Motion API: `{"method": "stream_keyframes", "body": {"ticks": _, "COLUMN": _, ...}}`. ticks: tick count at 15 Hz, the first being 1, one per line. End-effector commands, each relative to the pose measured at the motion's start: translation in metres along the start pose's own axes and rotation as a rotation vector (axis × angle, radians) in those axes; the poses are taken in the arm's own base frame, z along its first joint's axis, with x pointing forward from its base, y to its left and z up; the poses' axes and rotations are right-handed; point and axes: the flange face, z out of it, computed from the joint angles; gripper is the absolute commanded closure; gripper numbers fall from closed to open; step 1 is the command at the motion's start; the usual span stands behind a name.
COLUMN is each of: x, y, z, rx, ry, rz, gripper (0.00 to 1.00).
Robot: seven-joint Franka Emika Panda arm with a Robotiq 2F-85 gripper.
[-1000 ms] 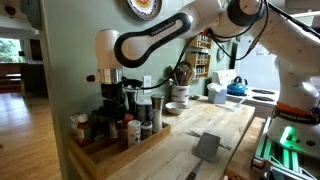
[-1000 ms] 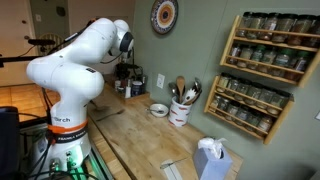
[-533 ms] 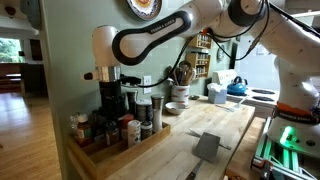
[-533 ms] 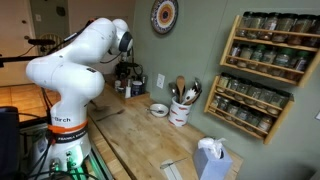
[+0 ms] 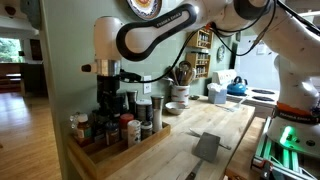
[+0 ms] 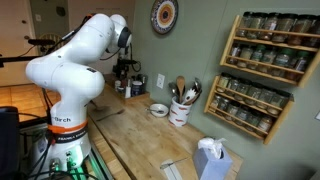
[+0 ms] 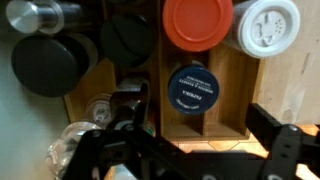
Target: Pick up the spice bottle with a blue lid from the kitchen counter and put it in the wooden storage tray
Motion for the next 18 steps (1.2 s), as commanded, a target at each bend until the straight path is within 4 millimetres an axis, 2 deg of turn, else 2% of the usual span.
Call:
{"method": "stream_keyframes", "body": {"ticks": 1, "x": -0.018, "y": -0.029, "z": -0.016, "rx": -0.038, "ry": 0.087, "rz": 0.027, "gripper": 0.0}}
{"method": "stream_keyframes", "body": {"ticks": 4, "x": -0.03, "y": -0.046, "z": -0.027, "rx": -0.032, "ry": 0.17, "rz": 0.124, "gripper": 0.0}}
{"method": "stream_keyframes", "body": {"ticks": 9, "x": -0.057, "y": -0.089, "z": -0.051, "rx": 0.0, "ry": 0.264, "rz": 0.267, "gripper": 0.0}}
{"method": "stream_keyframes", "body": {"ticks": 15, "x": -0.092, "y": -0.162, "z": -0.091, "rx": 0.067, "ry": 0.33, "rz": 0.51, "gripper": 0.0}}
{"method": "stream_keyframes", "body": {"ticks": 18, "x": -0.105, "y": -0.201, "z": -0.122, "rx": 0.138, "ry": 0.36, "rz": 0.684, "gripper": 0.0}}
